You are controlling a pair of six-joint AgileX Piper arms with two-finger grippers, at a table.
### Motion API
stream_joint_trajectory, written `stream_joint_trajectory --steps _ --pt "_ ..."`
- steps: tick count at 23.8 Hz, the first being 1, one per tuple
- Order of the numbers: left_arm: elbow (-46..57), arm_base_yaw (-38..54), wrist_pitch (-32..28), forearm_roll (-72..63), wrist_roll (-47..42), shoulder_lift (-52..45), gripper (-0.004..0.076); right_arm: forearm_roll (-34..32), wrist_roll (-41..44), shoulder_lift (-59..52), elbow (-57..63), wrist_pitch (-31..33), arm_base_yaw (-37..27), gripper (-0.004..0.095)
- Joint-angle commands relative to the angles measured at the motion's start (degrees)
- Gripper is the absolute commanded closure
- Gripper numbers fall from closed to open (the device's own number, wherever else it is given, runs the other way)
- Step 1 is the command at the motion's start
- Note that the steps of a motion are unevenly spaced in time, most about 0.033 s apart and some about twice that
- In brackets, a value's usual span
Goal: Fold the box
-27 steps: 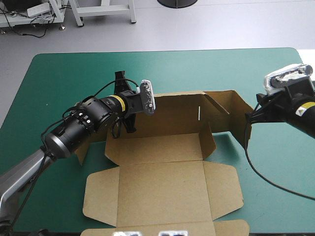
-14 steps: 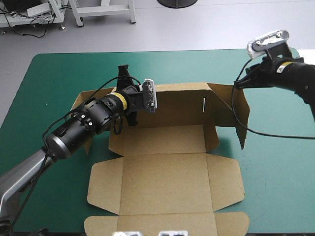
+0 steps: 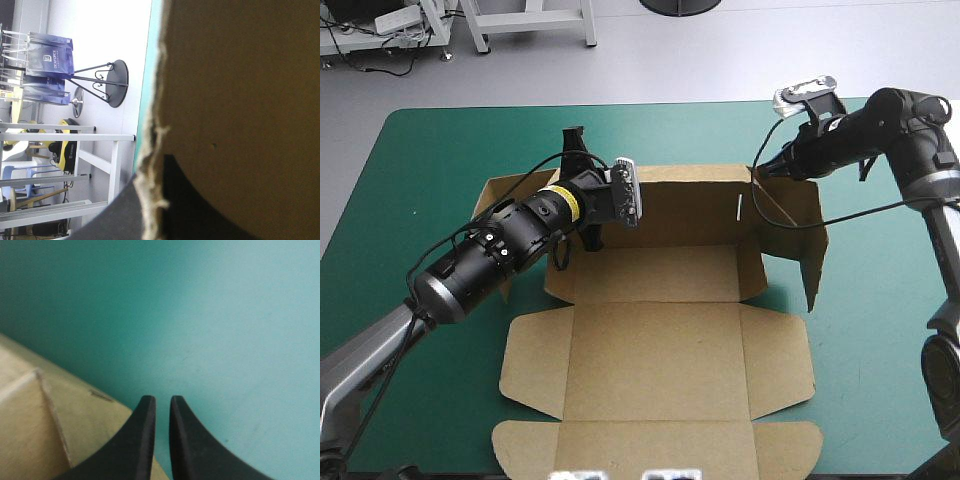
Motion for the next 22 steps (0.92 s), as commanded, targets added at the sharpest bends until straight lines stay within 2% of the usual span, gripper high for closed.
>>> stream_joint_trajectory --steps 1,5,8,12,15,22 --pt "-1.6 -0.1 -3.8 0.7 -0.9 -1.5 0.0729 5.2 -4.2 -2.1 -2.0 5.5 0.1 0.0821" --pt "-1.6 -0.1 -1.9 2.6 -1.4 0.8 0.0729 1.6 -3.7 -3.7 -1.7 6.8 -0.1 0.0842" --pt "-1.6 -0.1 -2.9 3.6 -1.9 1.6 0.0729 2.5 -7.4 -5.1 2.4 6.8 -0.6 0.0875" --pt "-1.6 -0.1 -3.4 4.7 -1.9 1.9 0.0729 11.7 -15.9 -5.5 8.2 6.8 -4.8 0.0875" --pt "-1.6 -0.1 -3.4 5.1 -1.9 1.9 0.0729 16.3 -20.6 -5.5 11.1 6.8 -7.1 0.0875" --pt "-1.6 -0.1 -3.1 5.1 -2.3 1.9 0.0729 20.0 -29.5 -7.8 15.2 6.5 -7.4 0.0892"
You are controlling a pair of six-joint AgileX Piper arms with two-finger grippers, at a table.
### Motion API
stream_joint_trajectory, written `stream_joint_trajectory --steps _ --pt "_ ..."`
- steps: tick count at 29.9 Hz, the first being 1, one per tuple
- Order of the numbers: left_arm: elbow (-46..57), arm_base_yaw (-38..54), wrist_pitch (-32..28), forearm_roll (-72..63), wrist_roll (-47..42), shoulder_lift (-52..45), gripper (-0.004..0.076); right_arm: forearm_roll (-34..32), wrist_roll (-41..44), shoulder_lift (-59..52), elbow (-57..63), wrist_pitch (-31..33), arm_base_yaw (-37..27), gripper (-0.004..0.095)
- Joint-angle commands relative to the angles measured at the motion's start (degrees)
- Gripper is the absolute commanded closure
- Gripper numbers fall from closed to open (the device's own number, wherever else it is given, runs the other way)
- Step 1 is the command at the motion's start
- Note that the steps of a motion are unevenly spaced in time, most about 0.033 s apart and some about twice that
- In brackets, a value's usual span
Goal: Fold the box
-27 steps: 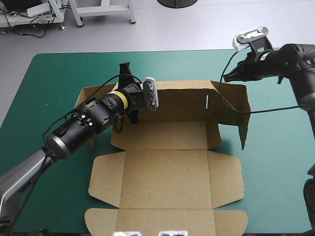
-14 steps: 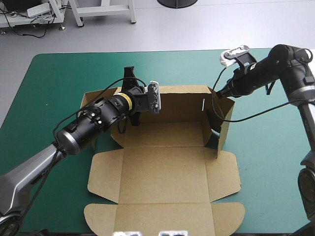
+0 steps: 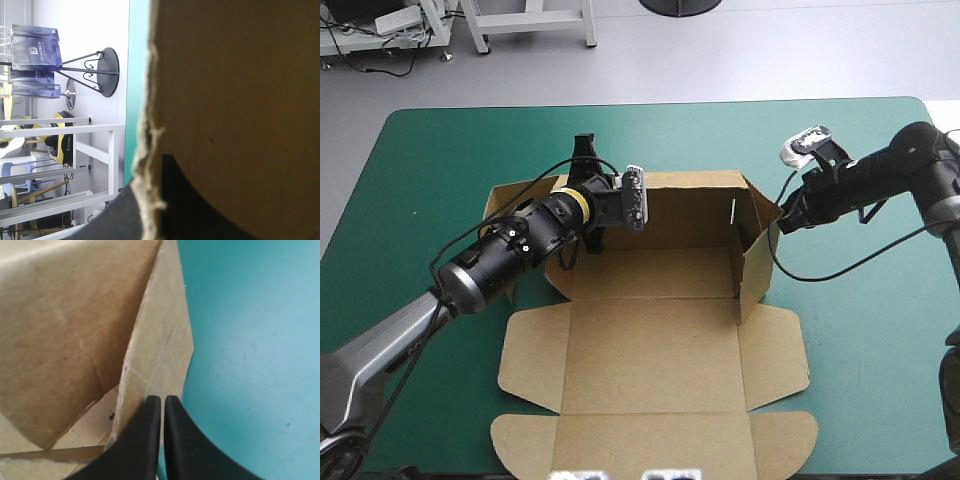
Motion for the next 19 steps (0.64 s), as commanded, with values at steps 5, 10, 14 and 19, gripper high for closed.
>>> stream_joint_trajectory --steps 5,10,14,19 --pt "-1.6 -0.1 -3.0 0.7 -1.0 -2.1 0.0729 3.9 -3.9 -6.6 -0.1 0.3 -0.3 0.0827" --pt "-1.6 -0.1 -2.5 0.7 -1.2 -2.1 0.0729 3.8 -4.4 -7.8 0.8 0.9 -0.3 0.0642" --pt "-1.6 -0.1 -2.4 0.5 -2.1 -2.1 0.0729 5.1 -6.5 -8.9 2.8 0.3 -0.3 0.0485" --pt "-1.5 -0.1 -2.4 -0.2 -2.1 -2.1 0.0729 6.2 -7.4 -9.5 4.9 -0.7 -0.1 0.0389"
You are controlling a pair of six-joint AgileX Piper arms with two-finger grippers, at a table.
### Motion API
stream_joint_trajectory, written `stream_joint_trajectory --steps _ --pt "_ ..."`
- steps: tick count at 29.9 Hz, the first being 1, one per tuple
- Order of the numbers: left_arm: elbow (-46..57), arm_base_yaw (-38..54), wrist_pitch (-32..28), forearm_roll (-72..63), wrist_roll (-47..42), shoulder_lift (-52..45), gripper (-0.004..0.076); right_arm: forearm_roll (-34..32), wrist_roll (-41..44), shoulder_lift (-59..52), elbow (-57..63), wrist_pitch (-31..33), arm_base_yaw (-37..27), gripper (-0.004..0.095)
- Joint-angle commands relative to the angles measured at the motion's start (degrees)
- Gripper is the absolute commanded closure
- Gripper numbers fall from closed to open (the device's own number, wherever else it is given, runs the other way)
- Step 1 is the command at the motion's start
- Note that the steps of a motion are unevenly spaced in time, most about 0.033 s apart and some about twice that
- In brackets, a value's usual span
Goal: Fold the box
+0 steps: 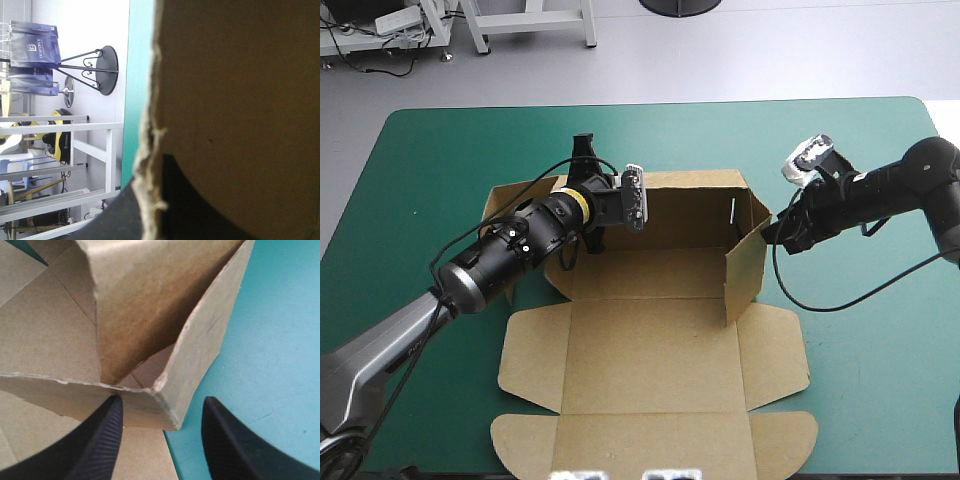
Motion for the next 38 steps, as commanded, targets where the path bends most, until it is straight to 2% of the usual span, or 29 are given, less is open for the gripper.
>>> stream_joint_trajectory --steps 1,5,10,15,18,24,38 --pt "-1.5 -0.1 -2.7 -1.0 -1.0 -2.1 0.0729 3.5 -1.3 -2.6 -0.8 -0.7 0.1 0.0385" --pt "-1.5 -0.1 -2.5 -2.3 -1.0 -2.1 0.0729 3.3 -1.3 -2.7 -0.4 -1.6 1.6 0.0385" --pt "-0.1 -1.3 -2.6 -1.5 -1.0 -2.1 0.0729 3.9 -1.0 -2.9 1.6 -5.8 1.7 0.0291" --pt "4.0 -2.1 -3.9 0.2 -1.3 -2.1 0.0729 3.6 -0.3 -3.0 4.7 -10.4 3.8 0.0278" --pt "4.7 -2.1 -4.2 0.7 -6.6 -2.1 0.0729 3.5 -0.2 -3.0 5.2 -11.9 5.0 0.0278" --pt "4.6 -3.1 -7.3 1.5 -11.3 -2.0 0.0729 5.8 0.5 -3.0 5.2 -12.8 5.5 0.0278" --pt "2.8 -4.1 -4.5 5.3 -19.5 0.9 0.0729 8.9 -0.8 -4.5 5.2 -11.7 5.5 0.0277"
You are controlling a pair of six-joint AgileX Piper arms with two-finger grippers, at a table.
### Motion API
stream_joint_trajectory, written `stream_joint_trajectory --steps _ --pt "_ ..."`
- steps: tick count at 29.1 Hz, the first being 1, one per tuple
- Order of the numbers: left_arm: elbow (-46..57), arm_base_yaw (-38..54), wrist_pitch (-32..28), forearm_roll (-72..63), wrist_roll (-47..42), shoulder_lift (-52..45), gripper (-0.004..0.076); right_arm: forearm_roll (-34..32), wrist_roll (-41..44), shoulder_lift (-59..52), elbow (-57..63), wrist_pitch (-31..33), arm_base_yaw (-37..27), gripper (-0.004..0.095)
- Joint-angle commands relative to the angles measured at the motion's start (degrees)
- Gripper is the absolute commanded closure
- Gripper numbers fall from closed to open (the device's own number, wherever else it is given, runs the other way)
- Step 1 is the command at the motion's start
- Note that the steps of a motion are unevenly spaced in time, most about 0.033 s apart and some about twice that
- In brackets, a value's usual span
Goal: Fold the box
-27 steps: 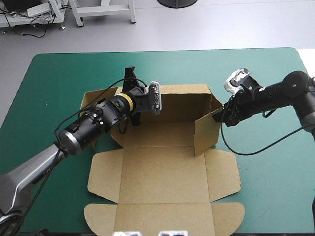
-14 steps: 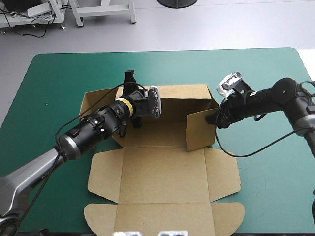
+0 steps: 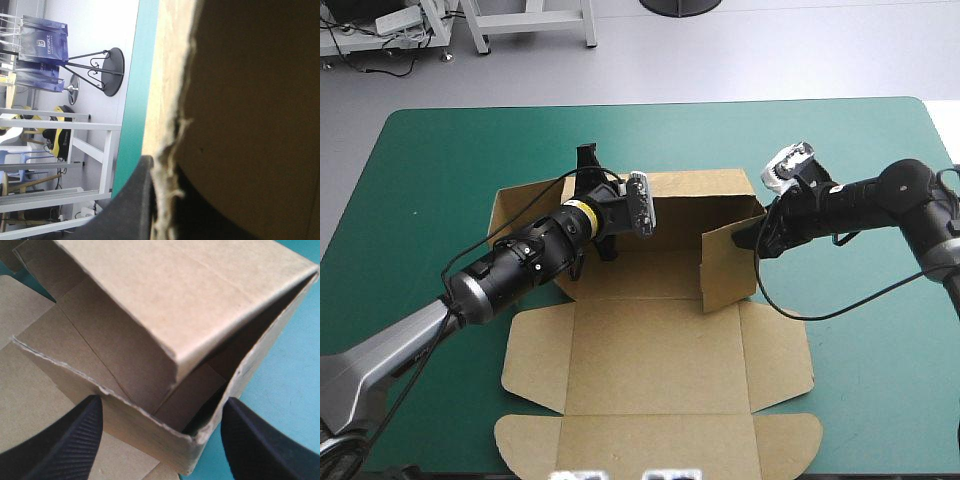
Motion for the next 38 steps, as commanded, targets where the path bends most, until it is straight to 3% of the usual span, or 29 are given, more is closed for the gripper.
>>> stream_joint_trajectory --steps 1,8,16,21,25,29,34,38 --pt "-2.0 -1.5 -0.5 -4.1 -4.4 0.4 0.0729 3.7 -0.5 -2.2 -1.5 -1.2 0.3 0.0278" --pt "-2.5 -2.3 0.1 -4.2 -4.4 0.9 0.0729 3.7 2.5 -2.2 -1.4 -6.5 0.3 0.0279" --pt "-2.6 -4.7 1.3 -4.1 -5.8 1.0 0.0729 2.7 5.9 -2.2 -1.3 -7.2 0.4 0.0280" --pt "-2.6 -5.4 1.9 -4.1 -5.9 1.0 0.0729 -4.0 9.0 -2.1 -1.3 -9.3 4.1 0.0285" --pt "-2.6 -5.4 4.4 -4.0 -5.9 1.0 0.0729 -10.1 13.5 -2.1 -1.3 -12.0 6.1 0.0367" --pt "-2.6 -5.4 4.7 -4.1 -5.9 0.8 0.0729 -10.1 14.9 -2.1 -1.3 -12.1 6.1 0.0476" --pt "-2.6 -5.4 4.7 -5.4 -5.9 0.7 0.0729 -10.1 17.0 -2.1 -1.3 -12.3 6.1 0.0510" --pt "-2.6 -5.4 4.4 -5.6 -5.9 0.7 0.0729 -9.1 17.7 -2.1 -1.2 -10.7 6.1 0.0600"
